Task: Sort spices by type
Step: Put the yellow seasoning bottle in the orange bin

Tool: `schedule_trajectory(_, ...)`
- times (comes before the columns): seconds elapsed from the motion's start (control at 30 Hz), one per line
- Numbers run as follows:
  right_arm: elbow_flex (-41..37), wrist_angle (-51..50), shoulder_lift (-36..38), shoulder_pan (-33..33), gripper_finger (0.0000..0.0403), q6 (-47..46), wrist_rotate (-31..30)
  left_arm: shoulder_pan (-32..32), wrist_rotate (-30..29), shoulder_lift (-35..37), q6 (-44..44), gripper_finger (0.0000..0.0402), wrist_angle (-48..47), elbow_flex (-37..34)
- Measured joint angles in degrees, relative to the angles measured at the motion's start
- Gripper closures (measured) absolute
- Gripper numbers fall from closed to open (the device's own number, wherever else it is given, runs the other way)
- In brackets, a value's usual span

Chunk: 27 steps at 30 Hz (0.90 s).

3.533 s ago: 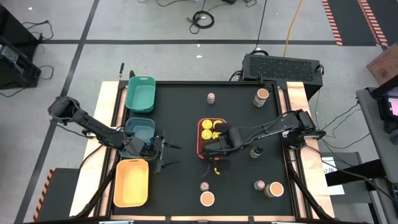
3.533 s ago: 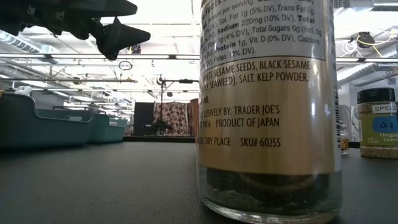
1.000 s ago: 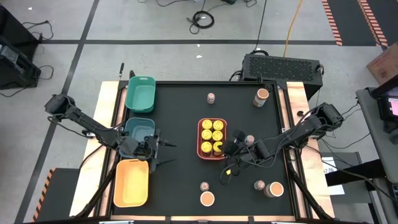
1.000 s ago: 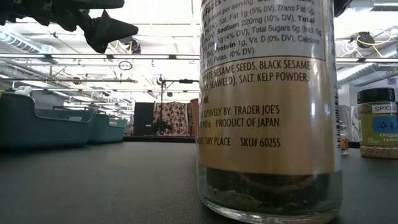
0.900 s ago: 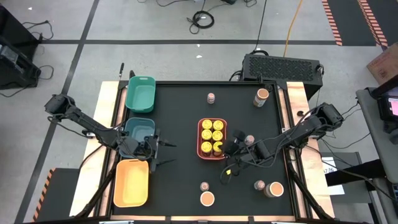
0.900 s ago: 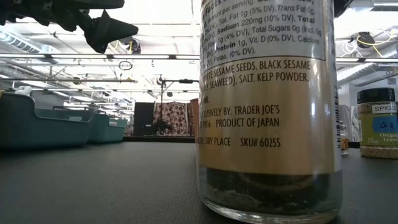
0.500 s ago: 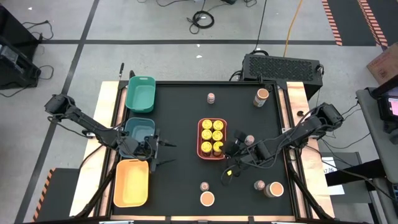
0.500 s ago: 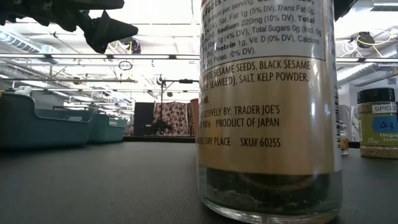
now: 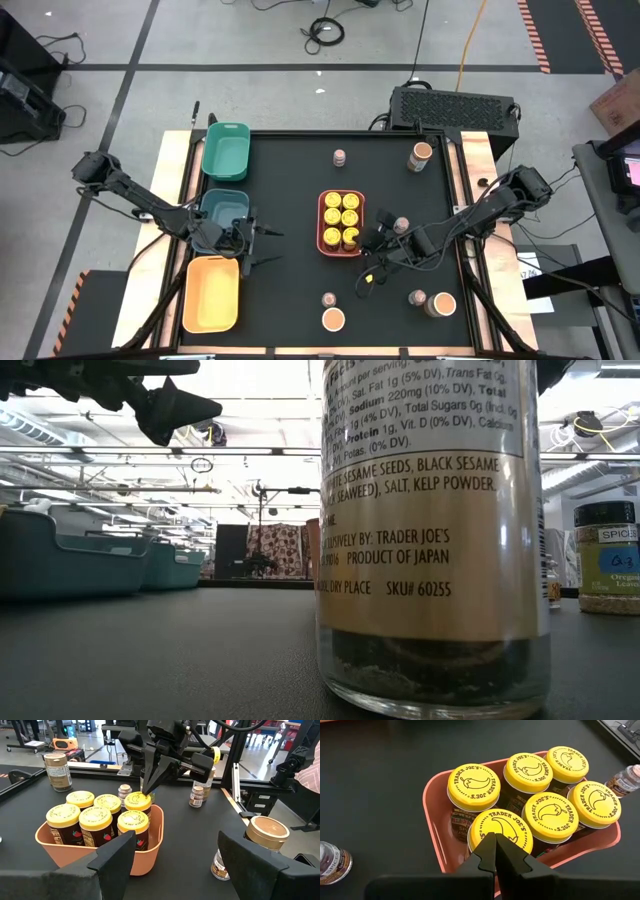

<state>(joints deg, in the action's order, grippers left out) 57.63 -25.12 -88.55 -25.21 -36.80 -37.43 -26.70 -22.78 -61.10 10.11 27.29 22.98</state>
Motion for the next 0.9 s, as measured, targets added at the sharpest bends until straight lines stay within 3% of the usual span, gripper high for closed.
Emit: schedule_trajectory(0.9,0.02,-0.71,-0.59,0.92,0.0403,-0.26,3.15,0.00,-0.01,0.00,0.00,0.0116,-0.35,0.00)
